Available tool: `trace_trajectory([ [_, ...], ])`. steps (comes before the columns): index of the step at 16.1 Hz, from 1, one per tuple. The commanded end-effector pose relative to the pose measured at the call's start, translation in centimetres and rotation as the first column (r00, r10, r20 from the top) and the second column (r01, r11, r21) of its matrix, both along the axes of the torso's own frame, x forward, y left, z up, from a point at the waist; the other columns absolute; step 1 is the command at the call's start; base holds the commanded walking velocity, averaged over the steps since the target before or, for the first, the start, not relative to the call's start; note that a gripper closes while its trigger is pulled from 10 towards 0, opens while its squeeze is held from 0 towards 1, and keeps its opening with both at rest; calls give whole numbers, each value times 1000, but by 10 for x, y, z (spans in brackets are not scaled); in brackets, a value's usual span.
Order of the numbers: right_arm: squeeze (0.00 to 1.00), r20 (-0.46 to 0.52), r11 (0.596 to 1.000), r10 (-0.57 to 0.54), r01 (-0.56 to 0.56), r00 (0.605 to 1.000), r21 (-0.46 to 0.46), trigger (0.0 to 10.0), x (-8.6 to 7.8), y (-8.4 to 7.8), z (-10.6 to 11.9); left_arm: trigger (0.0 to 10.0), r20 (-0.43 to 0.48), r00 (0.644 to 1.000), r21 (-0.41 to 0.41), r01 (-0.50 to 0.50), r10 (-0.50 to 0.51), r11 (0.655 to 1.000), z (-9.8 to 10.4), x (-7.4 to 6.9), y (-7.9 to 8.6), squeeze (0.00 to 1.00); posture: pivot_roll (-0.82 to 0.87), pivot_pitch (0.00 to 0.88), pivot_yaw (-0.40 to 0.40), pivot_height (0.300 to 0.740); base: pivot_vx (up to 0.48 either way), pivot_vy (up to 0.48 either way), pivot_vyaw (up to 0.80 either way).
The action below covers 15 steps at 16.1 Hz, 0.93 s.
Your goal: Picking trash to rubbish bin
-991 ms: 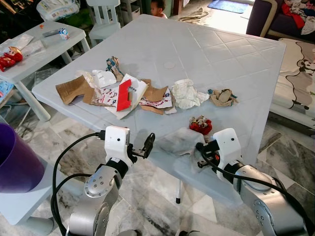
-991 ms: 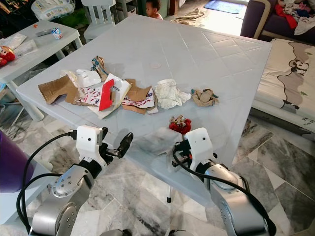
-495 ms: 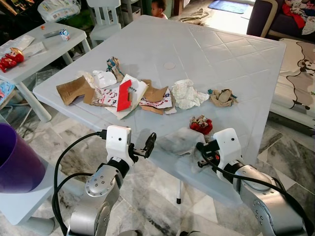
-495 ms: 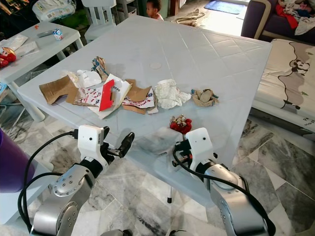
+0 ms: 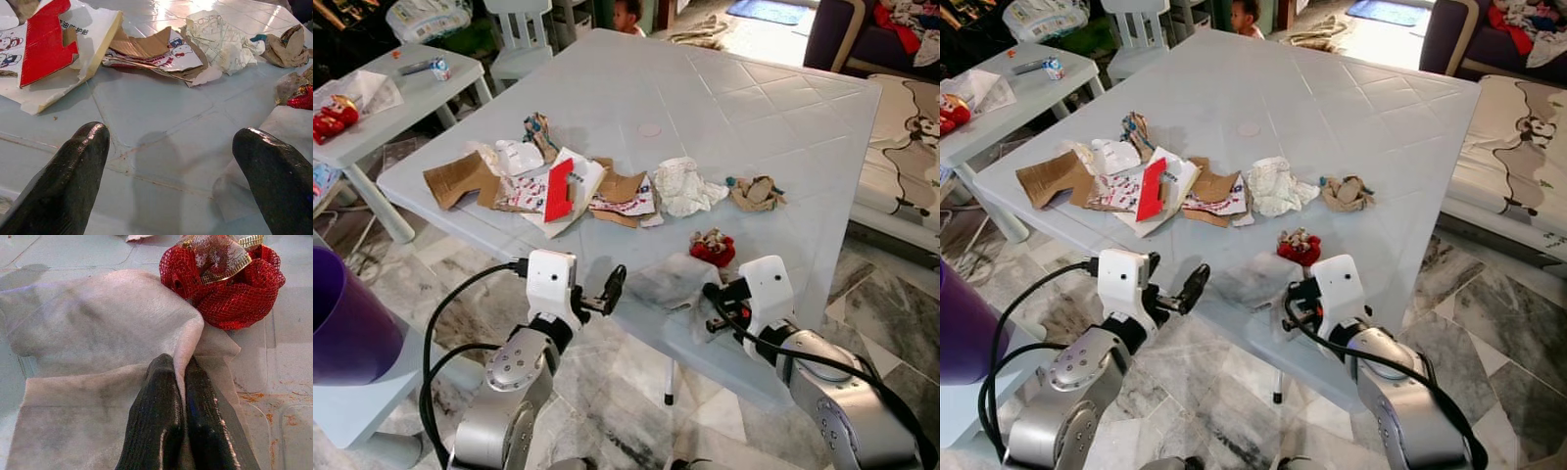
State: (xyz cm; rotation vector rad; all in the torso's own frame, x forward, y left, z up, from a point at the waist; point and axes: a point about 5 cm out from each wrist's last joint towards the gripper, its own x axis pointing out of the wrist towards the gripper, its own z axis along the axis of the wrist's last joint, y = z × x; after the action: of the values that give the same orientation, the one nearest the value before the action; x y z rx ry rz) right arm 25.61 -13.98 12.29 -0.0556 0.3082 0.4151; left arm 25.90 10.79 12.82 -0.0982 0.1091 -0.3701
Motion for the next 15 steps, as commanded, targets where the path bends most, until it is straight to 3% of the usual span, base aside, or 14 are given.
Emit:
trace_trajectory([
  [1, 0, -46, 1000, -16, 16, 999, 2, 10000, -4, -3, -8, 10000, -3, 1000, 15, 6, -5, 1000, -1, 1, 0, 0, -9, 153, 26, 740, 0, 0, 0],
  [9, 0, 6, 998, -50, 50, 999, 31, 10000, 1, -5, 0, 10000, 7, 1000, 17, 14, -14, 1000, 0, 5, 0, 0, -14, 152, 24, 740, 0, 0, 0],
  [15, 0, 235, 987, -121, 91, 964, 134, 10000, 8, -11, 44, 10000, 33, 998, 36, 42, -43, 998, 3, 17, -7, 0, -54, 152, 35, 740, 0, 0, 0],
])
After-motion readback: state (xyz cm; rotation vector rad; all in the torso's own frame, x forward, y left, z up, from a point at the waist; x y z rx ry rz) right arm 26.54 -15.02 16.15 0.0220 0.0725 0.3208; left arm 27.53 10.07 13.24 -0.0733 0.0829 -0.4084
